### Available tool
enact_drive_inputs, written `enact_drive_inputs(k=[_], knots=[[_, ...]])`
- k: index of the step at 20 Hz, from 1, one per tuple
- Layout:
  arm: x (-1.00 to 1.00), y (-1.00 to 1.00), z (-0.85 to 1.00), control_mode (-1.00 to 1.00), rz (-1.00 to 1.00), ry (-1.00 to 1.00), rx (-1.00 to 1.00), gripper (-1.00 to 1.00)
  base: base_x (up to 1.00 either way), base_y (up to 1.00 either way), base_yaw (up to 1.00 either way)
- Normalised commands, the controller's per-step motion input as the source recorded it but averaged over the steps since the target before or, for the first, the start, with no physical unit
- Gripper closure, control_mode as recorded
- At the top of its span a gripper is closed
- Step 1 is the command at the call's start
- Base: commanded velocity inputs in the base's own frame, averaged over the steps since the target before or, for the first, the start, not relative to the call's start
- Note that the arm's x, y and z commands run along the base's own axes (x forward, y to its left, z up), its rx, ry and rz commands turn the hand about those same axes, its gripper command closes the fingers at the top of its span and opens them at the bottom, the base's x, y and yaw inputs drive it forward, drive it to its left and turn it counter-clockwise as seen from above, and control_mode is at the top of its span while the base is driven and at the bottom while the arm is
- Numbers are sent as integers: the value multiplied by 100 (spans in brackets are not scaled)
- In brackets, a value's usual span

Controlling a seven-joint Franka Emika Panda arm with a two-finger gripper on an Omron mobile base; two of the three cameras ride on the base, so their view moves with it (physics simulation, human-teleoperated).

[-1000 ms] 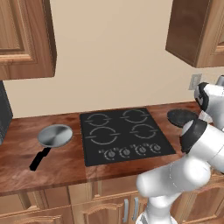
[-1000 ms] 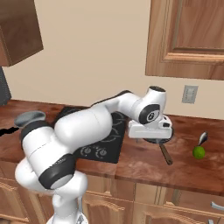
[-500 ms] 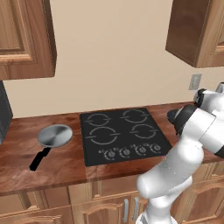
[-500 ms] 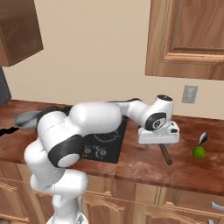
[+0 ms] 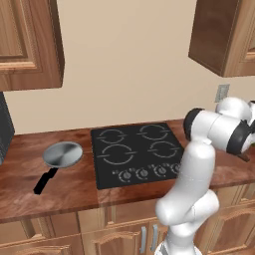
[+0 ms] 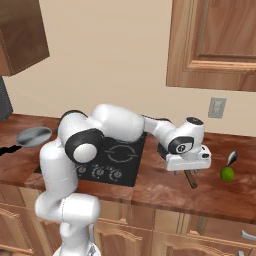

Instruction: Place both pans onto different burners. Then place the lime and the fish on different pans.

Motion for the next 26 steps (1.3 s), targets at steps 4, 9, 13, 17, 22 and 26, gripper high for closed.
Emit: enact_drive_inputs(k=[4,9,13,17,22,26], knots=[[14,-20,-26,-100,1,0,0,-100,0,0,0],[14,-8,-23,-100,1,0,0,-100,0,0,0],[8,0,-24,-100,0,1,0,-100,0,0,0],[4,0,-28,-100,0,2,0,-100,0,0,0],[0,1,-34,-100,0,1,0,-100,0,0,0],[0,0,-24,-100,0,0,0,-100,0,0,0]])
